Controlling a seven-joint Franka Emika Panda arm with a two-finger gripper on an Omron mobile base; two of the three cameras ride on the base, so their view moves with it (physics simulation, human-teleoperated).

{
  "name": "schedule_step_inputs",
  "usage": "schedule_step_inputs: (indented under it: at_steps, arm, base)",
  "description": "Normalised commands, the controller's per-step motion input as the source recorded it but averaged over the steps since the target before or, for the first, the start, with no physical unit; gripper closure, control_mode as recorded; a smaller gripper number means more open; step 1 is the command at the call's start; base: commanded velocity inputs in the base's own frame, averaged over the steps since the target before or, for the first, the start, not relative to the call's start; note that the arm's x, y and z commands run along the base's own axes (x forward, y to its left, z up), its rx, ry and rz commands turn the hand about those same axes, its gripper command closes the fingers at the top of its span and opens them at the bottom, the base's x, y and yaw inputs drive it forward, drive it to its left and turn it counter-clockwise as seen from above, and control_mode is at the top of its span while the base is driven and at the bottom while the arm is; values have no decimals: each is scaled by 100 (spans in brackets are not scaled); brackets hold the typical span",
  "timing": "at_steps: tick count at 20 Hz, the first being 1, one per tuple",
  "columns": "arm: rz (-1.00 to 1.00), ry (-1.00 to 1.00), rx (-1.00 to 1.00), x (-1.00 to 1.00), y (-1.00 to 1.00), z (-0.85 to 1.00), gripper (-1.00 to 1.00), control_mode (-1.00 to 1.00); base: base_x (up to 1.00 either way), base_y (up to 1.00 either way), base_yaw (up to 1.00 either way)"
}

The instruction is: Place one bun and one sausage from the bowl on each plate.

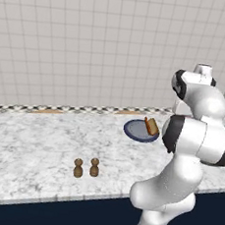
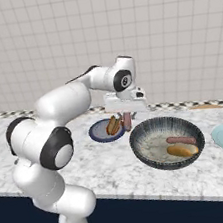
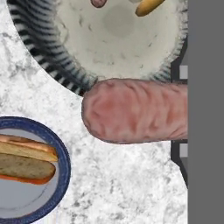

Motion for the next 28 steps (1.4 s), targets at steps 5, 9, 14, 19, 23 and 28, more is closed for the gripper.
schedule_step_inputs:
  at_steps: [5,9,14,19,23,28]
  arm:
    - [-13,11,-1,8,91,7,100,-100]
    - [-14,7,0,36,76,0,100,-100]
    - [-9,15,0,32,81,-25,100,-100]
    - [-3,9,0,48,72,-54,100,-100]
    - [0,1,0,90,18,-44,100,-100]
    - [-1,0,0,73,-12,-48,100,-100]
  base:
    - [0,0,0]
    - [0,0,0]
    - [0,0,0]
    - [0,0,0]
    - [0,0,0]
    - [0,0,0]
